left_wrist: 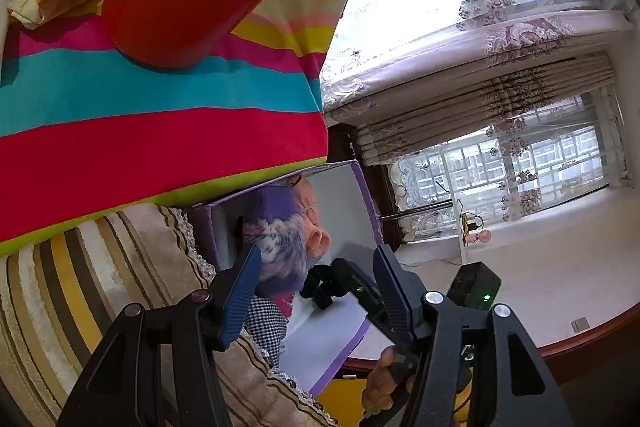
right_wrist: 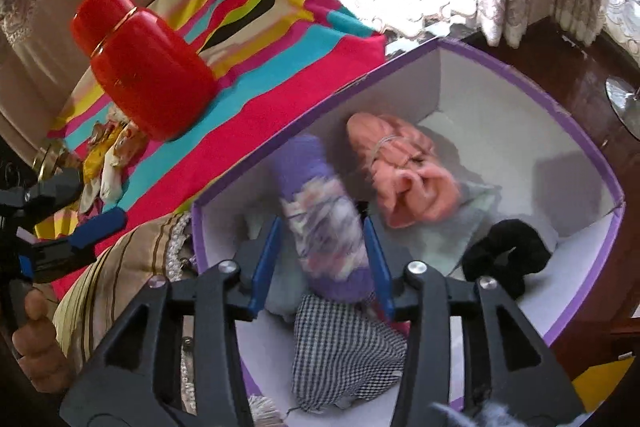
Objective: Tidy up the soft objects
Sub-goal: 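Open the left tool over the white box while the right tool releases the purple sock, then move both open tools back over the pile of soft items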
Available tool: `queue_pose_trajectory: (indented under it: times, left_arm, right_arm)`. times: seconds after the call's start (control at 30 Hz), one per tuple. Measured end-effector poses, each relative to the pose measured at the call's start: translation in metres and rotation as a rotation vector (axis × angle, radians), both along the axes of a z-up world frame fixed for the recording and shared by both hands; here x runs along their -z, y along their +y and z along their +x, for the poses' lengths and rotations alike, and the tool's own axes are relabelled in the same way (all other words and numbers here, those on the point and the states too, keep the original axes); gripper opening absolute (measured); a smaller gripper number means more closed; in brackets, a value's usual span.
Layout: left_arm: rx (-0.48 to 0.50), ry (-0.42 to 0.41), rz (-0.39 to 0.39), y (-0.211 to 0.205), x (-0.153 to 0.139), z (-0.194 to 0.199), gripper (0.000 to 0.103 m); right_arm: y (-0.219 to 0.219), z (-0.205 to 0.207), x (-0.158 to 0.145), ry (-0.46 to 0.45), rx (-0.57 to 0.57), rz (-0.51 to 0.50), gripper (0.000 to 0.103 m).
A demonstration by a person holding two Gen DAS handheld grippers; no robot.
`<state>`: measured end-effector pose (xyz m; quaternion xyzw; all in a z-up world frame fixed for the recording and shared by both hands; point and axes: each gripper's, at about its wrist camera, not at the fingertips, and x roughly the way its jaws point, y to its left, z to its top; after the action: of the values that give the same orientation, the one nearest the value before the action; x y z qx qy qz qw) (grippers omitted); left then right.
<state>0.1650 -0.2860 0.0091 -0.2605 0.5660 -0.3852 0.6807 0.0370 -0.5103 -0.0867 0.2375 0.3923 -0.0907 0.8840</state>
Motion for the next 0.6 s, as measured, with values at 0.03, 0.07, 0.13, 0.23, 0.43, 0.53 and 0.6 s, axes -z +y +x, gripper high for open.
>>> queue_pose_trajectory:
  times: [0.03,0.07,0.13,0.23,0.43,0.53,0.6]
  left_arm:
    - [-0.001,-0.001,-0.001,0.000,0.000,0.000,0.059]
    - [-0.003,-0.004,-0.001,0.001,-0.001,0.000,0.059]
    - [-0.008,-0.011,0.000,0.002,-0.002,0.000,0.059]
    - [-0.017,-0.024,0.002,0.006,-0.004,0.000,0.059]
    - [-0.088,-0.100,0.041,0.025,-0.014,0.004,0.059]
    - [-0.157,-0.208,0.102,0.042,-0.026,0.006,0.059]
    - [-0.200,-0.259,0.160,0.053,-0.032,0.007,0.061]
  right_arm:
    - [0.000,0.000,-0.002,-0.004,0.005,-0.014,0.051]
    - [0.000,-0.001,-0.006,-0.010,0.006,-0.031,0.052]
    - [0.002,-0.002,-0.010,-0.020,0.001,-0.051,0.052]
    - [0.010,-0.001,-0.015,-0.032,-0.014,-0.084,0.052]
    - [0.040,0.006,-0.034,-0.079,-0.078,-0.185,0.052]
    - [0.056,0.011,-0.045,-0.102,-0.102,-0.240,0.062]
    - [0.069,0.014,-0.052,-0.126,-0.125,-0.267,0.071]
